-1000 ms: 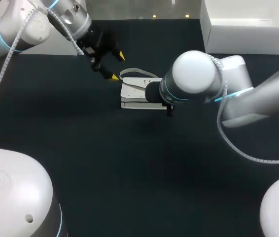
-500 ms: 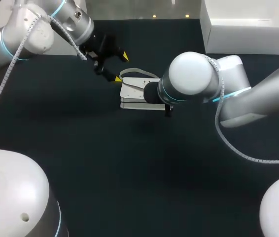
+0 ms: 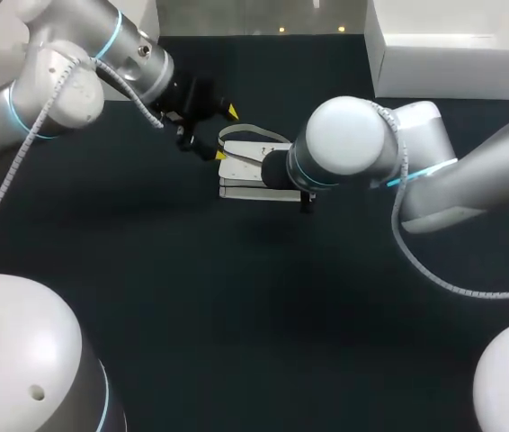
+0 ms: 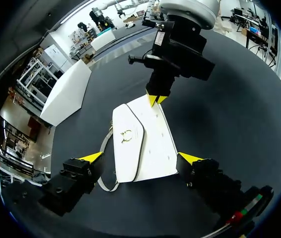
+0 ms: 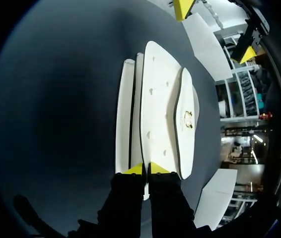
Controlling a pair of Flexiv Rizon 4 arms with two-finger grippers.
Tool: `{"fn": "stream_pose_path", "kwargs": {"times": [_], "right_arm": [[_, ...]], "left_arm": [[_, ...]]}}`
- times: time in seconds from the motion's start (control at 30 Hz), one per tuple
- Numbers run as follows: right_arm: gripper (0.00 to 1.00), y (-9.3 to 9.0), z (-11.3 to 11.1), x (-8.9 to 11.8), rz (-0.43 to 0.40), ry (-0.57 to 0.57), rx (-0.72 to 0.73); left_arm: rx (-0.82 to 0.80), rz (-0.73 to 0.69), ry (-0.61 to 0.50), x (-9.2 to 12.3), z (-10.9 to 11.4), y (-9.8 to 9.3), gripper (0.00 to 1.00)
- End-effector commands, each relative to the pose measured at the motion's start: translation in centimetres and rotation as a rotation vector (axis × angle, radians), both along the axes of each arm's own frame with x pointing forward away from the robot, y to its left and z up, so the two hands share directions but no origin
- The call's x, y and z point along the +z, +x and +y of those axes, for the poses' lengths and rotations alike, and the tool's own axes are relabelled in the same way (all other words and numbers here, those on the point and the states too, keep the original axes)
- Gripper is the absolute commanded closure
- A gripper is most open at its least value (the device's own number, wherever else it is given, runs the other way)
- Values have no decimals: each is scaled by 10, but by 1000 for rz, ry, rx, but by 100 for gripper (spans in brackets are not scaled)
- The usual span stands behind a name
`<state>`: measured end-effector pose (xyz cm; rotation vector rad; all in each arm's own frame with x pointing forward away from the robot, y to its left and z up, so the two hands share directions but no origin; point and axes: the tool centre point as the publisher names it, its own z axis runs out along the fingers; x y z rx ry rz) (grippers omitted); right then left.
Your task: Pick up the bag, open it, inspect its contents, close it, and place it on the opposite side
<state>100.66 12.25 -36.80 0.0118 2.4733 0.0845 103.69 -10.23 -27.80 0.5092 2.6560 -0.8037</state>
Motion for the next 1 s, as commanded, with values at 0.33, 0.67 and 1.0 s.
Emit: {"fn": "stream_pose_path", "kwargs": {"times": [0.33, 0.67, 1.0], "right_arm": [[100, -1, 1, -2, -5, -1, -2], [100, -1, 1, -2, -5, -1, -2], [100, -1, 1, -2, -5, -1, -2]], "left_arm": [[-163, -47, -118, -30, -10, 7, 1], [-206, -107, -92, -43, -30, 9, 27], [-199, -146, -80, -54, -33, 11, 47]]}}
